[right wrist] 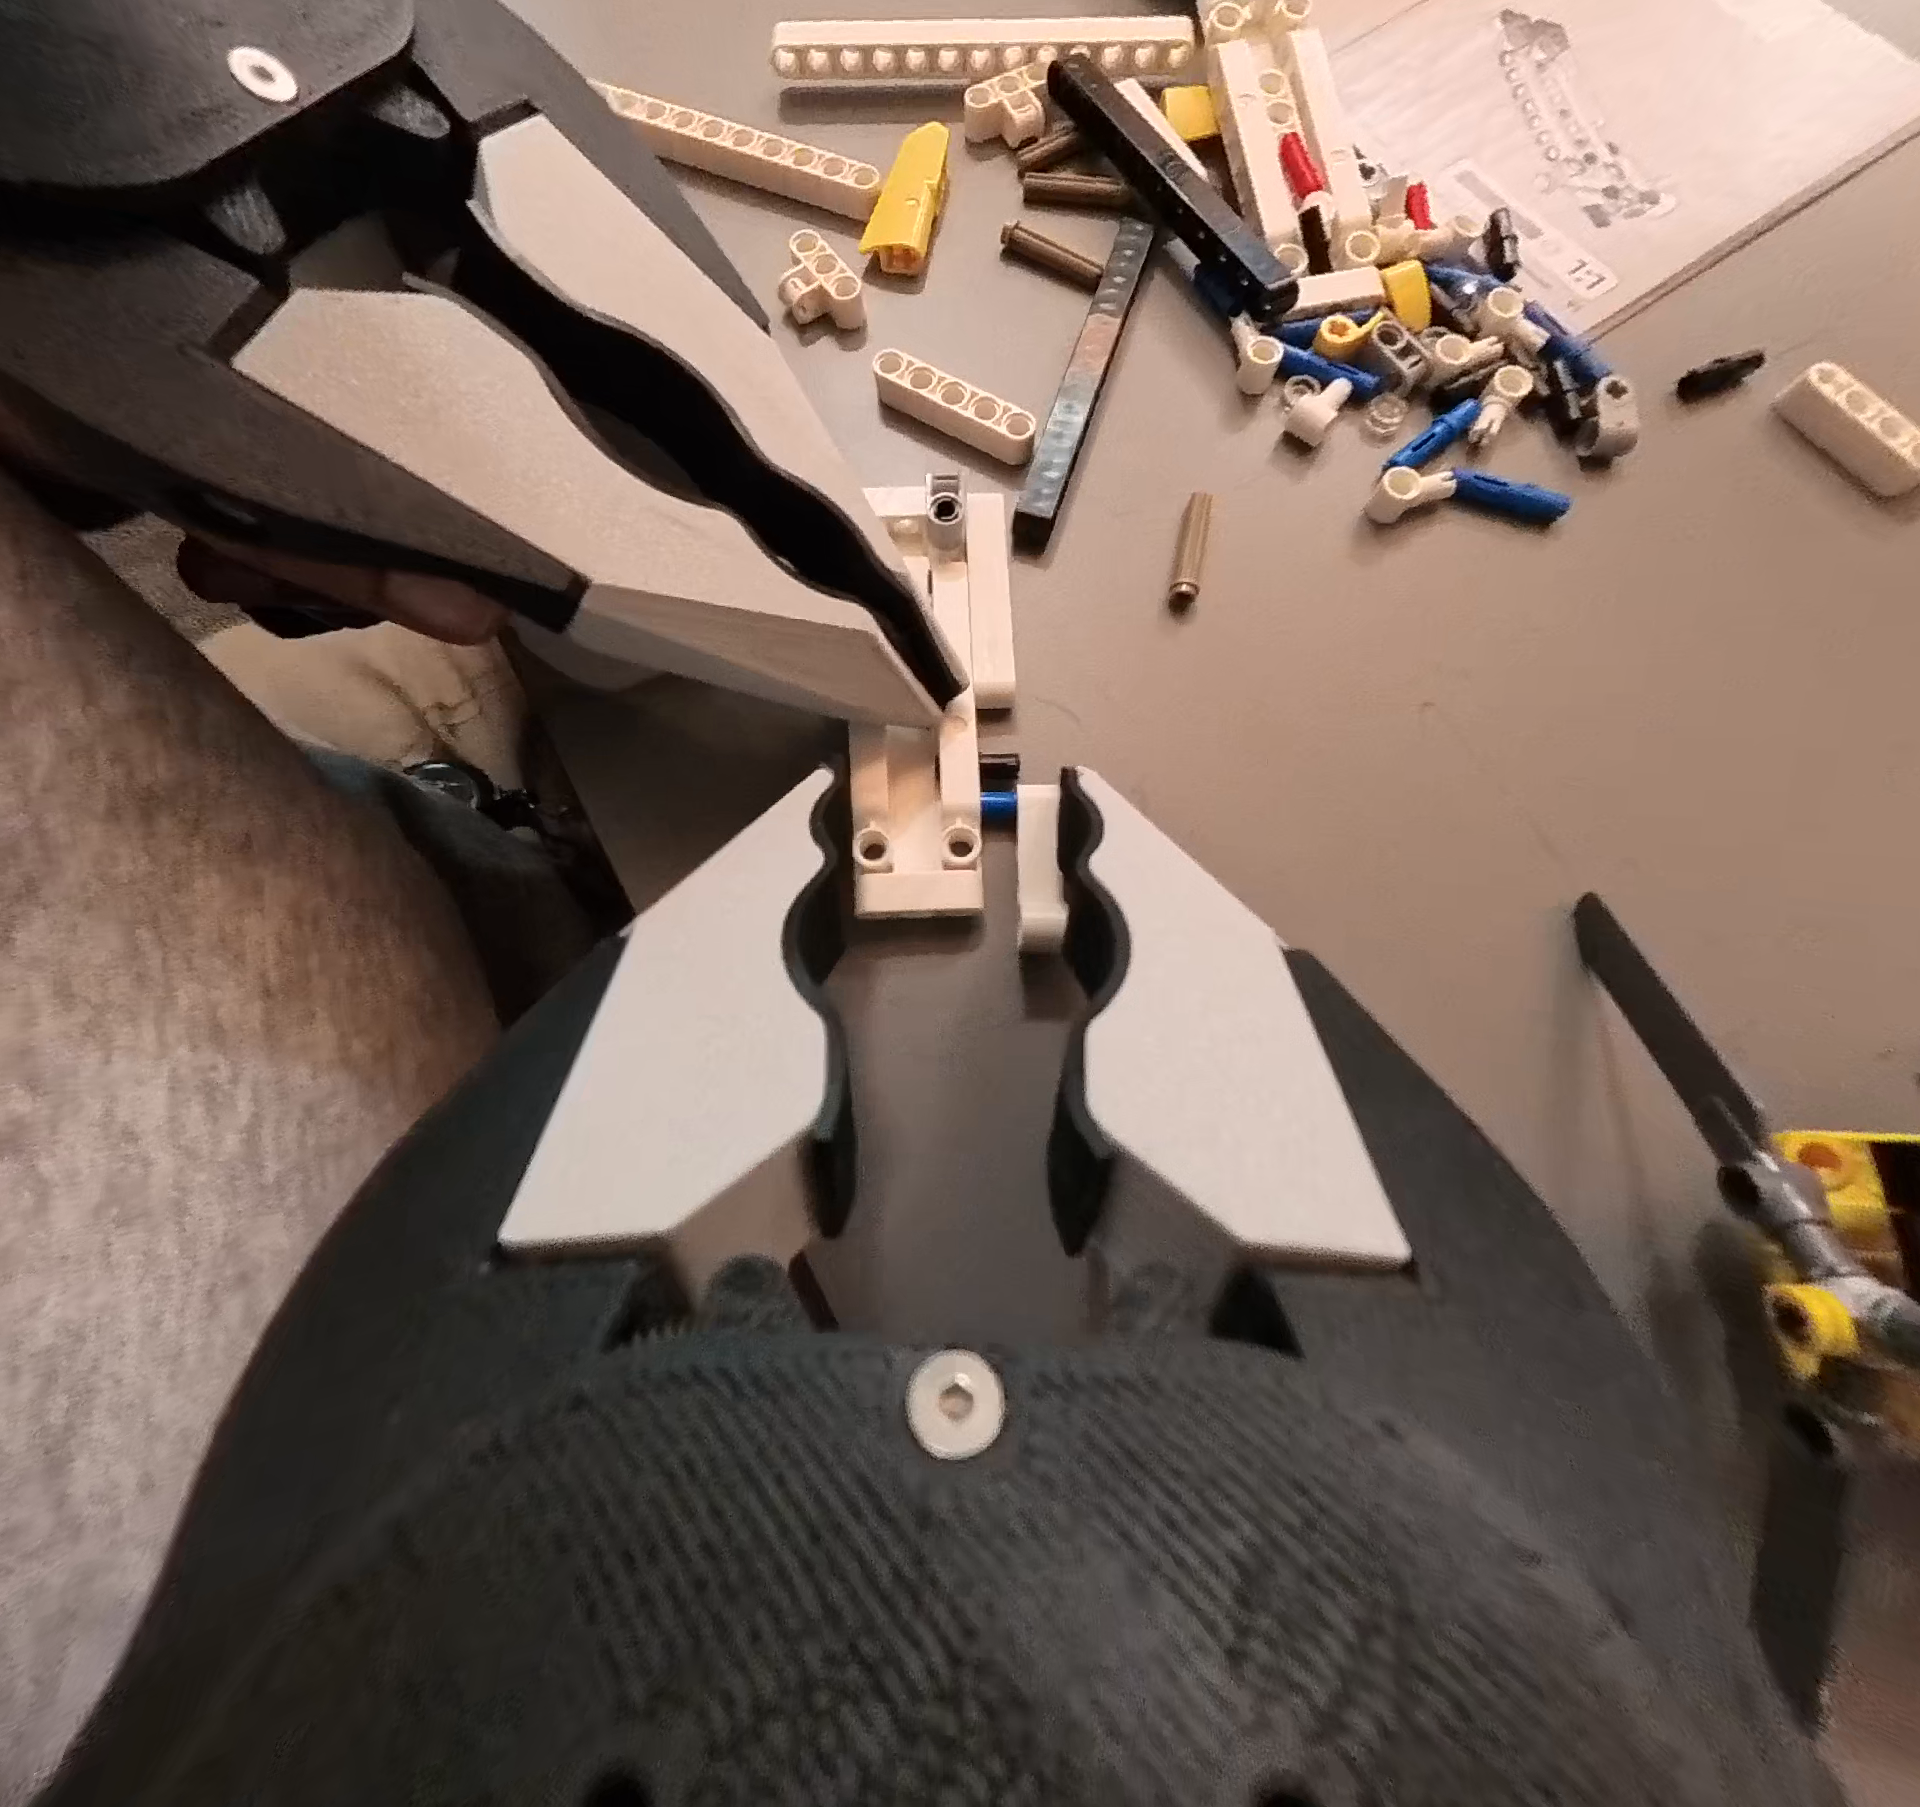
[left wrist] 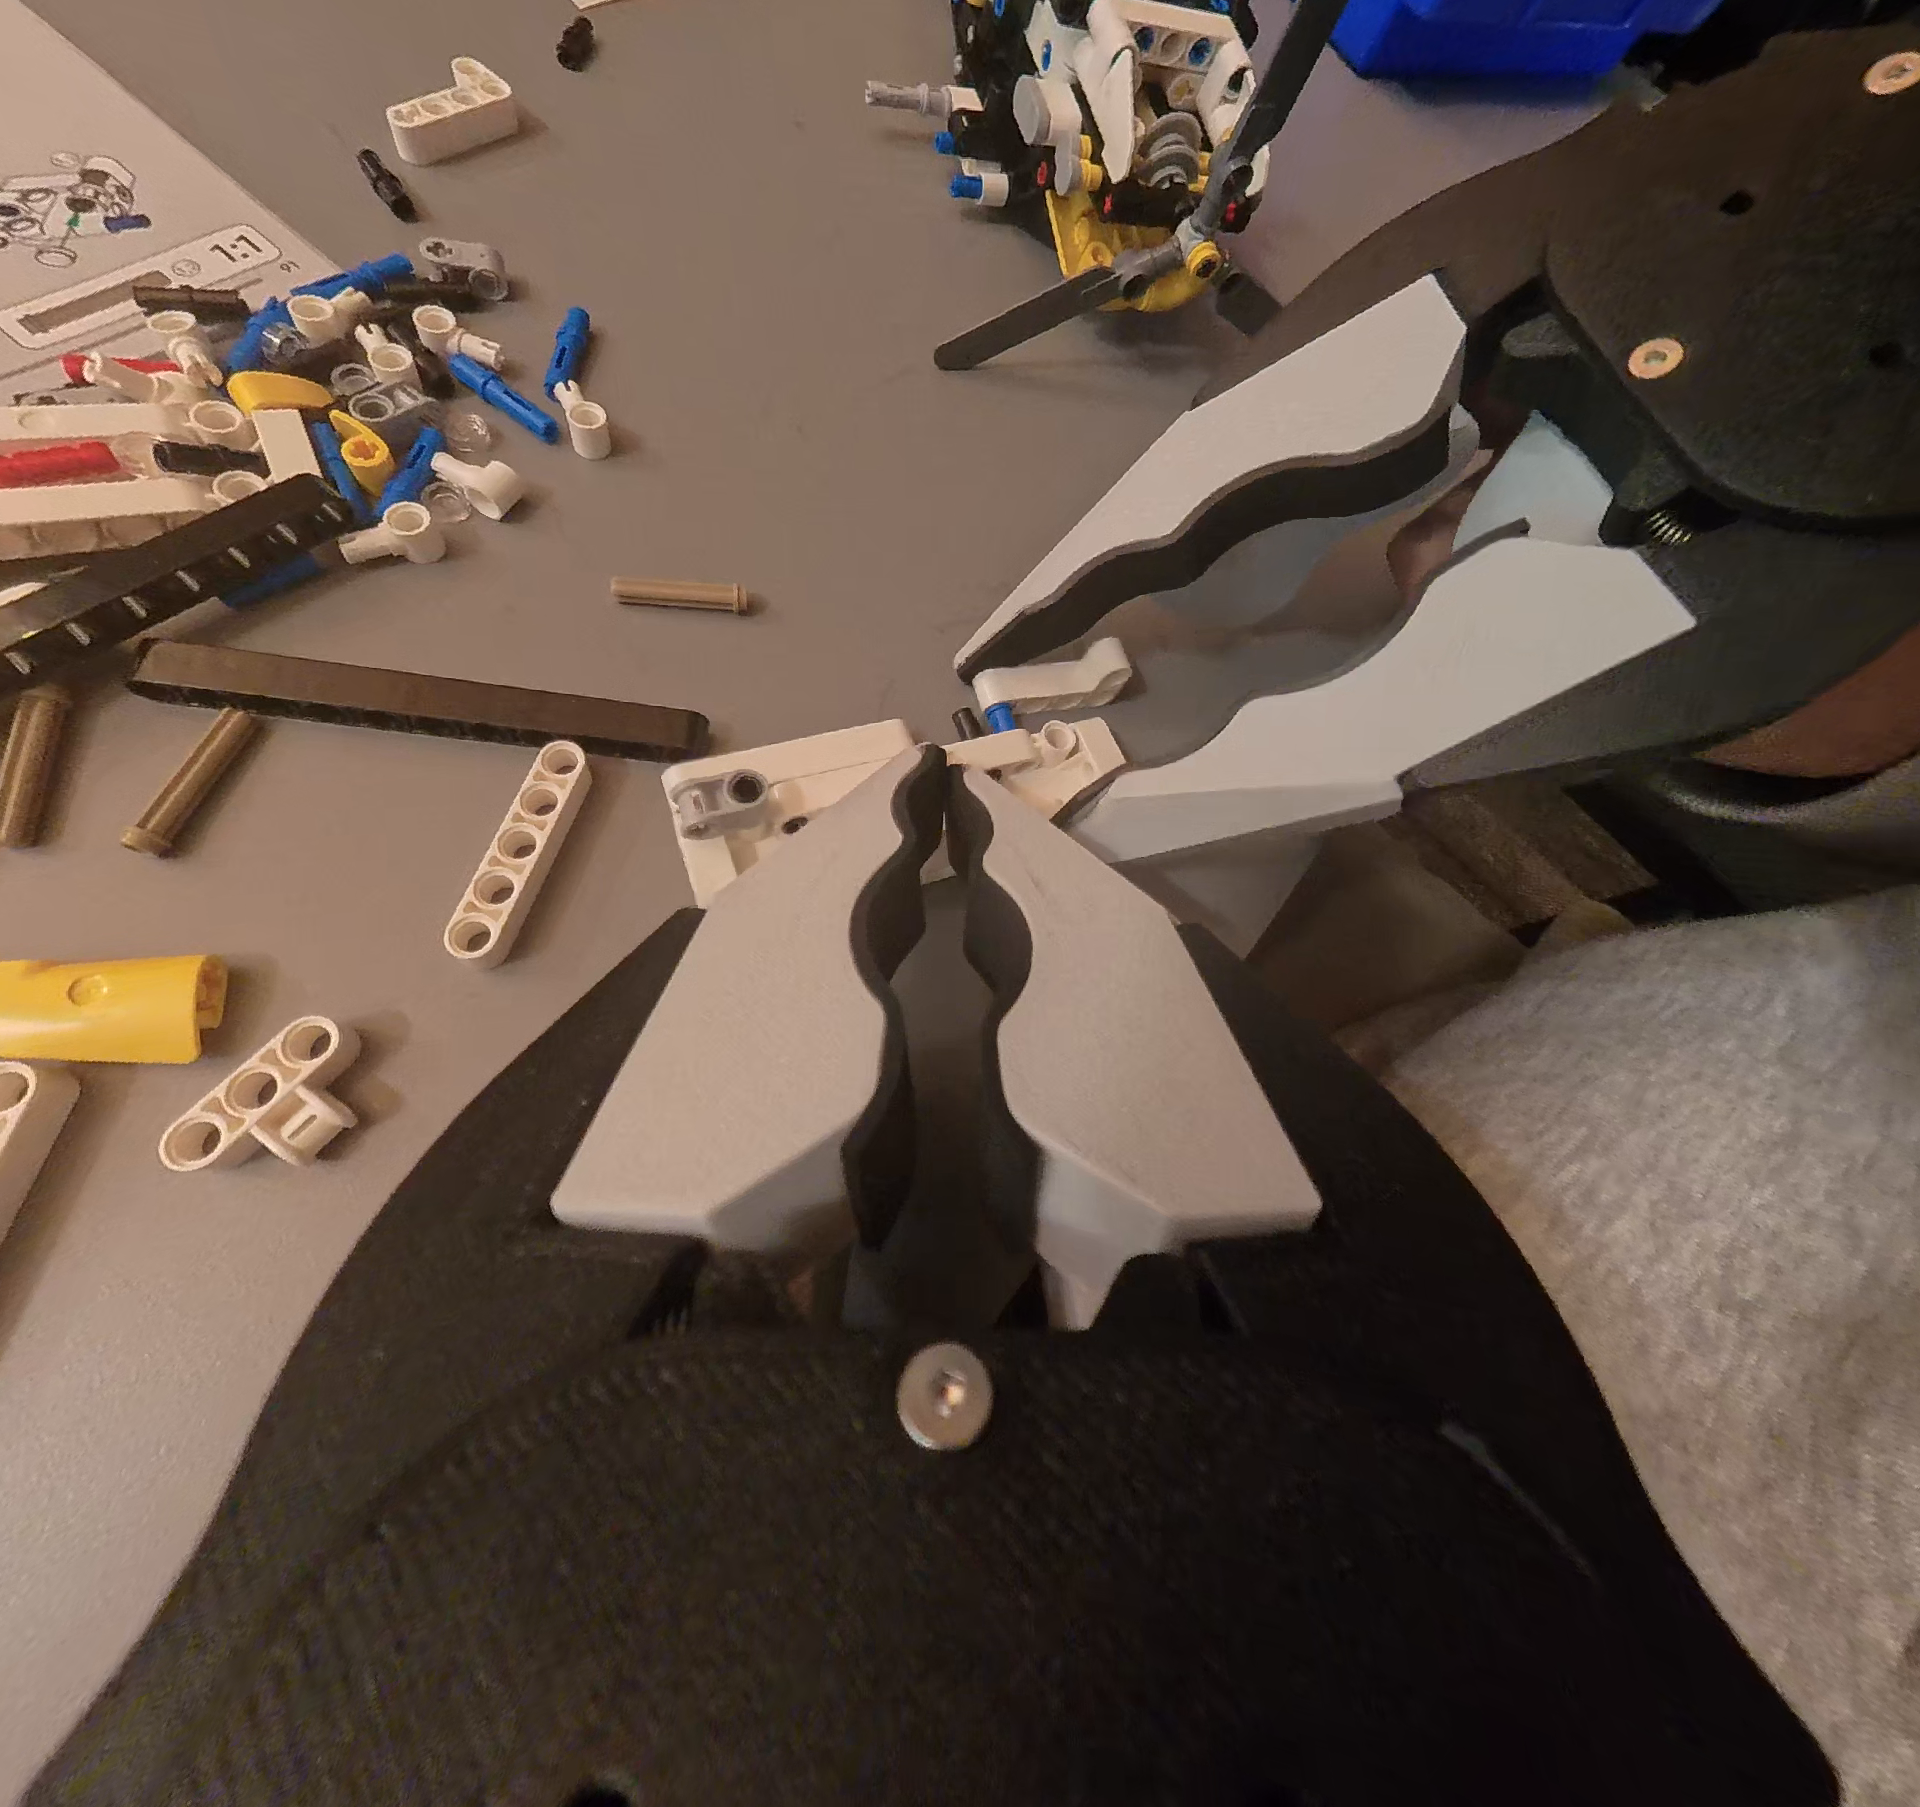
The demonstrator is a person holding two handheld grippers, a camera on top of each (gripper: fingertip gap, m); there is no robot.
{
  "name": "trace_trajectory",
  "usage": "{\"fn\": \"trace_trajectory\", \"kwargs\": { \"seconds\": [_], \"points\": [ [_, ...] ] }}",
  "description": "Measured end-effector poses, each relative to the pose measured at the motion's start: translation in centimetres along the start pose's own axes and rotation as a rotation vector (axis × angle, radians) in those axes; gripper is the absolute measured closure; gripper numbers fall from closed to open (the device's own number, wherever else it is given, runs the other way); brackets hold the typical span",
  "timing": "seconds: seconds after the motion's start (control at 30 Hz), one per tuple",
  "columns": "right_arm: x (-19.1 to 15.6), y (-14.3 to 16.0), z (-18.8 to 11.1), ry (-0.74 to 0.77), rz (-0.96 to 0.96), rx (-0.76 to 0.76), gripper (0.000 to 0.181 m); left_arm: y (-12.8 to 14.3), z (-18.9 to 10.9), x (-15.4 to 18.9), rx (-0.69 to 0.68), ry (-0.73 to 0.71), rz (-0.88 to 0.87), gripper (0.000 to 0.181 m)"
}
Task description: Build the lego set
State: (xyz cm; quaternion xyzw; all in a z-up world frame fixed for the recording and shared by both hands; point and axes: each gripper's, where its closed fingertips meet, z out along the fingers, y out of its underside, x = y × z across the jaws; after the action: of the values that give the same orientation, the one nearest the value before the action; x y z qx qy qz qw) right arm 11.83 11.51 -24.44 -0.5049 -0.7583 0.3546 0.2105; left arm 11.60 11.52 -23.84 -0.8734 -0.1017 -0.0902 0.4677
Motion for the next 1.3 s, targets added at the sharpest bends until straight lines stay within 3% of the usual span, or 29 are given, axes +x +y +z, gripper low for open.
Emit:
{"fn": "trace_trajectory", "kwargs": {
  "seconds": [0.3,0.63,0.97,1.3],
  "points": [
    [0.9,-0.2,-1.1,0.025,0.037,-0.007,0.13,0.0,0.0,0.1,-0.002,0.012,-0.001,0.181],
    [-0.2,0.8,-2.5,0.011,0.031,-0.082,0.132,0.0,0.0,0.1,0.0,0.012,0.0,0.181],
    [1.1,1.0,-3.1,-0.066,0.087,-0.041,0.155,0.0,0.0,0.1,0.0,0.02,-0.006,0.181],
    [1.5,1.5,-2.5,-0.081,-0.022,-0.083,0.174,0.0,0.0,0.1,-0.003,0.029,-0.017,0.181]
  ]
}}
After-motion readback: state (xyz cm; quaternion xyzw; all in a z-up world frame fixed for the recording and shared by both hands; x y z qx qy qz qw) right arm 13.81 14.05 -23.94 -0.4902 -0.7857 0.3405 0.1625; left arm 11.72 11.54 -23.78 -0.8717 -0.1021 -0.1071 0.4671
